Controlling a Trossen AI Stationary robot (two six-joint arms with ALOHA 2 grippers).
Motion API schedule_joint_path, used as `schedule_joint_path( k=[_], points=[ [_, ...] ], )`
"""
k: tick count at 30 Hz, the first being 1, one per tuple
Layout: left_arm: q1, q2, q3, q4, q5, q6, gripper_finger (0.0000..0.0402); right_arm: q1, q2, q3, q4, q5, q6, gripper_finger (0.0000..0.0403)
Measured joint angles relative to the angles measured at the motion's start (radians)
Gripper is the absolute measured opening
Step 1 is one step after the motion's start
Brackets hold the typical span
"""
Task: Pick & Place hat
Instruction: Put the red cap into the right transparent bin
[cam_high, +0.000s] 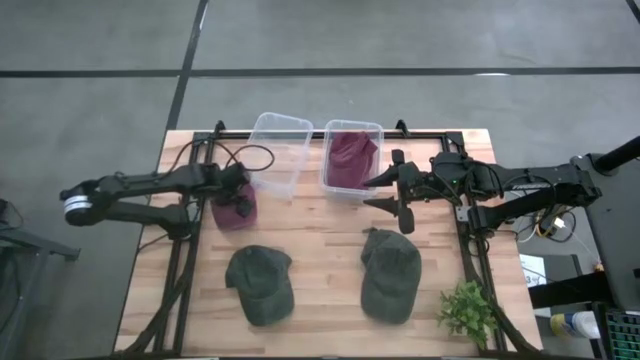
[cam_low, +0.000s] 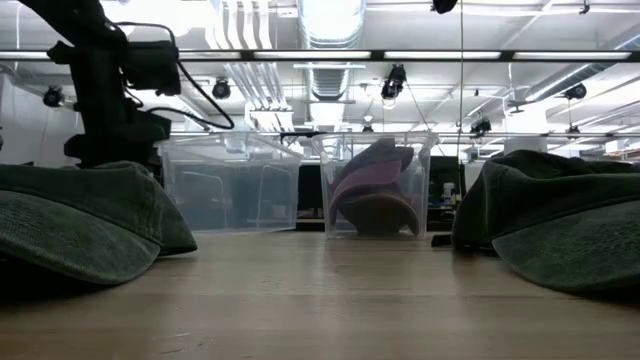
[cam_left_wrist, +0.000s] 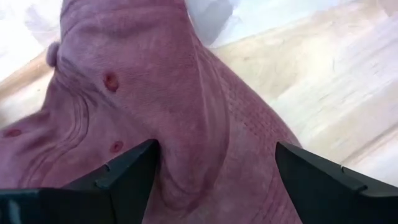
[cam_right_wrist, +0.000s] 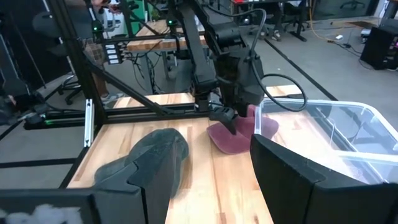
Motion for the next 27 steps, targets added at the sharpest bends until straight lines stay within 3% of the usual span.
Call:
schedule_joint_path(
  k=[13, 27],
  points=[
    [0.000, -0.019, 0.009, -0.005, 0.010, -0.040, 0.0319, 0.000, 0.000, 0.000, -0.016, 0.000, 0.011, 0.0203],
    [-0.003, -0.105, 0.039, -0.042, 0.022, 0.016, 0.0319, 0.000, 0.000, 0.000, -0.015, 0.001, 0.008, 0.0203]
  ],
)
